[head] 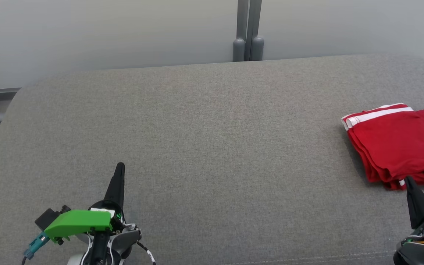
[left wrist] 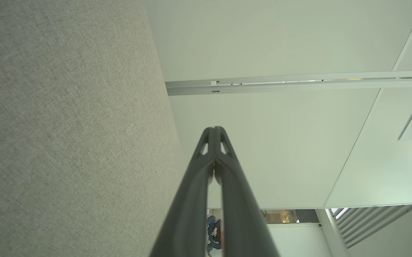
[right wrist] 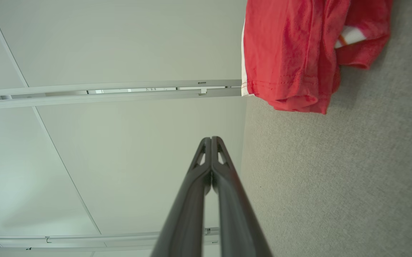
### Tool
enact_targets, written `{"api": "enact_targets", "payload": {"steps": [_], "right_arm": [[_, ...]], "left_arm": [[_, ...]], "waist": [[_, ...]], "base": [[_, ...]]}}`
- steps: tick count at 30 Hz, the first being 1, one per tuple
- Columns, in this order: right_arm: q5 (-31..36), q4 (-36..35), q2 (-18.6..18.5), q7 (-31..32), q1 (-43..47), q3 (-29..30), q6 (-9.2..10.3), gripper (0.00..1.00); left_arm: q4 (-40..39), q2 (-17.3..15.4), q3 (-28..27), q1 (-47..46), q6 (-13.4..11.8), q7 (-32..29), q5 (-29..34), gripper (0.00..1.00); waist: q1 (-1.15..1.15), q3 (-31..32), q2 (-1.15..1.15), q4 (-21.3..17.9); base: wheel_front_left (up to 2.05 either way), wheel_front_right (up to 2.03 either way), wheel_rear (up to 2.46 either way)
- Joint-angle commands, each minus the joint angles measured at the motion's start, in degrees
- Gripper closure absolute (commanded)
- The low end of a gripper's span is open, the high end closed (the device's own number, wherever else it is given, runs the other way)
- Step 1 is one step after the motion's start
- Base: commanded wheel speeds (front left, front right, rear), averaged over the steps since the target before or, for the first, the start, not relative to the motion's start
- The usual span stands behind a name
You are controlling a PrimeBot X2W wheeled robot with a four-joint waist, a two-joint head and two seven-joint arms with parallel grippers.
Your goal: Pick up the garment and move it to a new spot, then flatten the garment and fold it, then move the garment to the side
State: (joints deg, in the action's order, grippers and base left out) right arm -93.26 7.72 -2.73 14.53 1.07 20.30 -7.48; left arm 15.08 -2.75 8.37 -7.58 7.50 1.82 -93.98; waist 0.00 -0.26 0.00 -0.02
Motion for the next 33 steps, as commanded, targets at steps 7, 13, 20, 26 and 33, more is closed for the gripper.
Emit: {"api": "enact_targets", "payload": {"steps": [7, 13, 20, 26, 33], "right_arm": [[-0.2, -0.3, -0.3, 0.0, -0.2, 0.1, -0.02, 1.0], [-0.2, -0.2, -0.3, 0.0, -0.2, 0.1, -0.02, 1.0], [-0.2, -0.2, -0.3, 0.0, -0.2, 0.1, -0.02, 1.0], [-0.2, -0.2, -0.3, 0.0, -0.2, 0.1, -0.02, 1.0], [-0.2, -0.2, -0.3, 0.0, -0.2, 0.1, -0.02, 1.0]], "left_arm": [[0.0, 0.0, -0.2, -0.7, 0.2, -0.1, -0.4, 1.0], [0.0, 0.0, -0.2, -0.7, 0.2, -0.1, -0.4, 1.0], [0.0, 0.0, -0.2, -0.7, 0.2, -0.1, -0.4, 1.0], [0.0, 0.0, -0.2, -0.7, 0.2, -0.1, -0.4, 1.0], [0.0, 0.0, -0.2, -0.7, 0.2, -0.1, -0.4, 1.0]], "waist": [[0.0, 0.0, 0.0, 0.0], [0.0, 0.0, 0.0, 0.0], [0.0, 0.0, 0.0, 0.0], [0.0, 0.0, 0.0, 0.0], [0.0, 0.0, 0.0, 0.0]], "base": [[0.0, 0.0, 0.0], [0.0, 0.0, 0.0], [0.0, 0.0, 0.0], [0.0, 0.0, 0.0], [0.0, 0.0, 0.0]]}}
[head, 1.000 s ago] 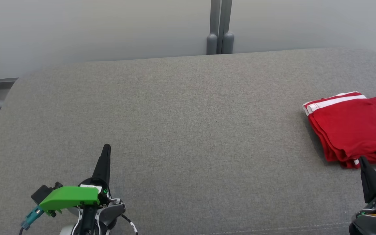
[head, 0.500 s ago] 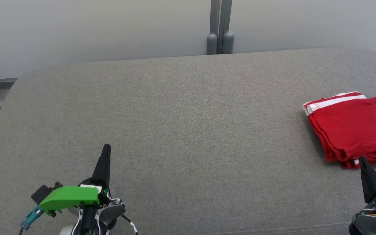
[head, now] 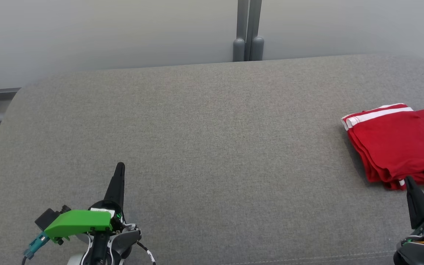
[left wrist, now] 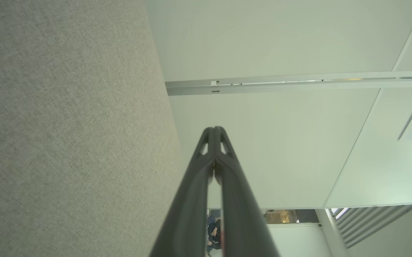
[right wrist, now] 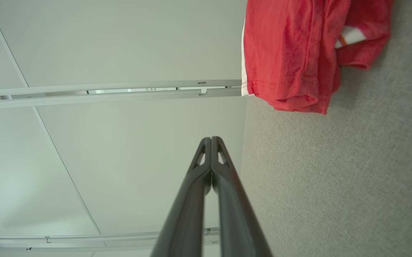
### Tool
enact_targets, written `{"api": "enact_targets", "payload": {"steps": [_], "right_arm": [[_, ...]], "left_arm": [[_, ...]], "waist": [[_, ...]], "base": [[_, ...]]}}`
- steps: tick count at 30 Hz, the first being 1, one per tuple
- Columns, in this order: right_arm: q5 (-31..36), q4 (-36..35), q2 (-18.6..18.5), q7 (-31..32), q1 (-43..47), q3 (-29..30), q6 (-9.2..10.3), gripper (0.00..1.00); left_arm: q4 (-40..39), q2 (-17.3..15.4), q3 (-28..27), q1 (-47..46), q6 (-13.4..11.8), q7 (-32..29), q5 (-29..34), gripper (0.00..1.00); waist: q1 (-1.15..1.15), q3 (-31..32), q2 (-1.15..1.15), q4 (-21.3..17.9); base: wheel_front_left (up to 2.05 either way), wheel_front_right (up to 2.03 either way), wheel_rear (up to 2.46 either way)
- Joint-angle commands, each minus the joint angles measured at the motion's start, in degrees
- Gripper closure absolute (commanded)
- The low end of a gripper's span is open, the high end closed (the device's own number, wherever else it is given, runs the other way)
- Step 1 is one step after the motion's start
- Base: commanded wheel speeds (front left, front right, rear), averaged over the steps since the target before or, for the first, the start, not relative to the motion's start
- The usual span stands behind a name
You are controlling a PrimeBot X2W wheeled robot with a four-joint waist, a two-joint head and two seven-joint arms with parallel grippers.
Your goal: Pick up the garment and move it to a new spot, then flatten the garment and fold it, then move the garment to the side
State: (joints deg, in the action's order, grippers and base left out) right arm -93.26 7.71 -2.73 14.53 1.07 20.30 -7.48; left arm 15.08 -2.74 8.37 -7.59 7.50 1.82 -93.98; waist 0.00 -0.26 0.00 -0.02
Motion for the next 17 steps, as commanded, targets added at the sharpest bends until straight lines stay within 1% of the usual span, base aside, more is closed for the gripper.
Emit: {"api": "enact_targets", "payload": {"steps": [1, 17], "right_arm": [[-0.2, -0.2, -0.3, 0.0, -0.2, 0.1, -0.02, 1.0], [-0.2, -0.2, -0.3, 0.0, -0.2, 0.1, -0.02, 1.0]], "left_arm": [[0.0, 0.0, -0.2, -0.7, 0.2, -0.1, -0.4, 1.0], [0.0, 0.0, -0.2, -0.7, 0.2, -0.1, -0.4, 1.0]], "waist": [[0.0, 0.0, 0.0, 0.0], [0.0, 0.0, 0.0, 0.0]], "base": [[0.0, 0.0, 0.0], [0.0, 0.0, 0.0]]}}
